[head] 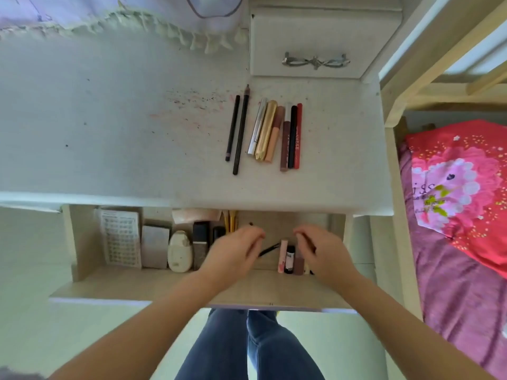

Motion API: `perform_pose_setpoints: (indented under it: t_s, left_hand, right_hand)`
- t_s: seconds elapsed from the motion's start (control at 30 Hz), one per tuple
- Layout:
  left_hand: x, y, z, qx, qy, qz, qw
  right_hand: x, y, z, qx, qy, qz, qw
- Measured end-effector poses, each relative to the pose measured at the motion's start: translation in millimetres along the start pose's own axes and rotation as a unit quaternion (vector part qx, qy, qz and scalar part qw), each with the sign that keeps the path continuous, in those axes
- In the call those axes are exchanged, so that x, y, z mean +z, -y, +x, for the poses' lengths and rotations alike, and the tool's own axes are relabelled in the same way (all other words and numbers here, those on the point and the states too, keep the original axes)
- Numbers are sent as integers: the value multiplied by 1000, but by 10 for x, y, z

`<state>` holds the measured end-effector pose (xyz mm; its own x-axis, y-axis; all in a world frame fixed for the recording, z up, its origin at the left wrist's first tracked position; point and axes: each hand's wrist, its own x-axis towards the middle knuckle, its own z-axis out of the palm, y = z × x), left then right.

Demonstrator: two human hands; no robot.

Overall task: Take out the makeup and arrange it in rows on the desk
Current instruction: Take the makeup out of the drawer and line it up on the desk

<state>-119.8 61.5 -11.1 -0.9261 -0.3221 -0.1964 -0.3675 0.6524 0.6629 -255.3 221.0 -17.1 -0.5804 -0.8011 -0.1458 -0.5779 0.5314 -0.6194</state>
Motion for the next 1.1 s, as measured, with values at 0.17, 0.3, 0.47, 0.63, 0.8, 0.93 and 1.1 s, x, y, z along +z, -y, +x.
perform_pose_setpoints:
  t_s: [0.17, 0.3, 0.47, 0.63, 0.8, 0.93, 1.1]
  left_hand:
    - [744, 119, 97, -88, 129, 155, 976]
    - [957, 309, 102, -123, 165, 220, 954]
    - [1058, 440, 85, -109, 167, 286, 937]
    - [1014, 391, 51, -100, 178, 279, 939]
    - [615, 311, -117, -105, 135, 184, 968]
    - [-18, 132, -274, -81, 92, 102, 987]
    - [-928, -105, 231, -59, -190, -1, 980]
  right_hand:
    - [491, -326, 47, 48, 101, -130, 985]
    - [663, -405, 87, 16, 129, -228, 965]
    - [726, -484, -24, -5, 116, -241, 964]
    - [711, -407, -120, -9, 114, -108, 988]
    - [400, -63, -180, -47, 82, -9, 996]
    - [-278, 320, -21, -80, -1, 68, 994]
    - [-906, 413, 723, -30, -159, 153, 975]
